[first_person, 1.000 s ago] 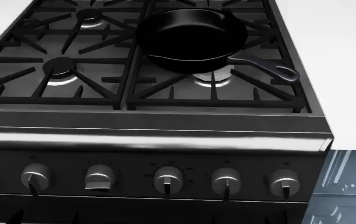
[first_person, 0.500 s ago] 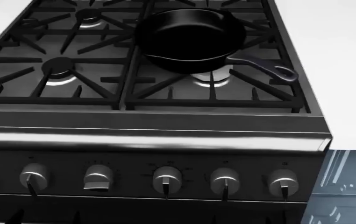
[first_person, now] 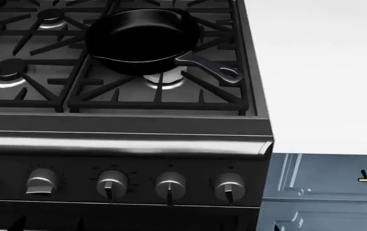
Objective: Turn off the front right burner of the stove.
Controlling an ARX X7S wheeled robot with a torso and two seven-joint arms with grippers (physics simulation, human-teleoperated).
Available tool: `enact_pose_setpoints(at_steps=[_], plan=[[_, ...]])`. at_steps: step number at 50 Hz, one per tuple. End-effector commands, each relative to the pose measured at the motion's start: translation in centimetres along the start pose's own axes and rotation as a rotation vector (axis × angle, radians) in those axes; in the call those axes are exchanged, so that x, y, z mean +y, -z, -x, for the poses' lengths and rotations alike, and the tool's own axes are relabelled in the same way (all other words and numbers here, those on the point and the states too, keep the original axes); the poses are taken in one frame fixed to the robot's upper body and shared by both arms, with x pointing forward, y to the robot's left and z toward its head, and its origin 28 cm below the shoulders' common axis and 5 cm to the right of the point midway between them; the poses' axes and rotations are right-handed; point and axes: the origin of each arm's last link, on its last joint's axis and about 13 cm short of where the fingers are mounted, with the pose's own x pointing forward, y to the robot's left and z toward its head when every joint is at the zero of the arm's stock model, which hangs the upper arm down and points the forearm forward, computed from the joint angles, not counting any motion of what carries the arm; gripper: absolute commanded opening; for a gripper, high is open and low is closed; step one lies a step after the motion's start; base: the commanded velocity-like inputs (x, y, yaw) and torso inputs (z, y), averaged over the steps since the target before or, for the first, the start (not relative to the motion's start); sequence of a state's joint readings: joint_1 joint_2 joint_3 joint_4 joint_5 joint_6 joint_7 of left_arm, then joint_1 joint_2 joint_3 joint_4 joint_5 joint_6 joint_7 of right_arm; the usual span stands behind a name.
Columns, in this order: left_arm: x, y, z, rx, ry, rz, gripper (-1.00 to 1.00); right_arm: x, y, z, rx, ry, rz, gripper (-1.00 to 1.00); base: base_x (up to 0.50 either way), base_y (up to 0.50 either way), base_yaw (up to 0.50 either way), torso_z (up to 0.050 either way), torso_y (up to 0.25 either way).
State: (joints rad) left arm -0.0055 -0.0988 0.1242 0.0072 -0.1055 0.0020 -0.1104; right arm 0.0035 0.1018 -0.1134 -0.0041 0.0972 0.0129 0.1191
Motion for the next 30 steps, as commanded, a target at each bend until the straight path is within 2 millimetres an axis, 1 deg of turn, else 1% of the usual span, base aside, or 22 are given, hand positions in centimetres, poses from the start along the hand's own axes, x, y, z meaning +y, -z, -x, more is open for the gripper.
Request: enact_pose_setpoints(at_steps=[1,9,11,30], plan=[[0.07,-0.09,0.07,-0.010,0.001,0.003,1.00,0.11,0.03,0.01,0.005,-0.003,0.003,1.00,0.00,0.00,0.00,0.000,0.000],[0.00,0.00,0.04,-0.002,-0.001,-0.014,1.00,0.12,0.07,-0.09,0.015,-0.003,0.005,1.00,0.00,0.00,0.00,0.000,0.000],[0.00,0.01,0.04,0.005,0.000,-0.013,1.00,0.11,0.10,-0.09,0.021,-0.003,0.001,1.00,0.00,0.00,0.00,-0.023,0.000],[-0.07,-0.01,0.13,0.005,0.005,-0.022,1.00,0.05,-0.13,-0.15,0.024,0.003,0.002,1.00,0.00,0.00,0.00,-0.050,0.000]])
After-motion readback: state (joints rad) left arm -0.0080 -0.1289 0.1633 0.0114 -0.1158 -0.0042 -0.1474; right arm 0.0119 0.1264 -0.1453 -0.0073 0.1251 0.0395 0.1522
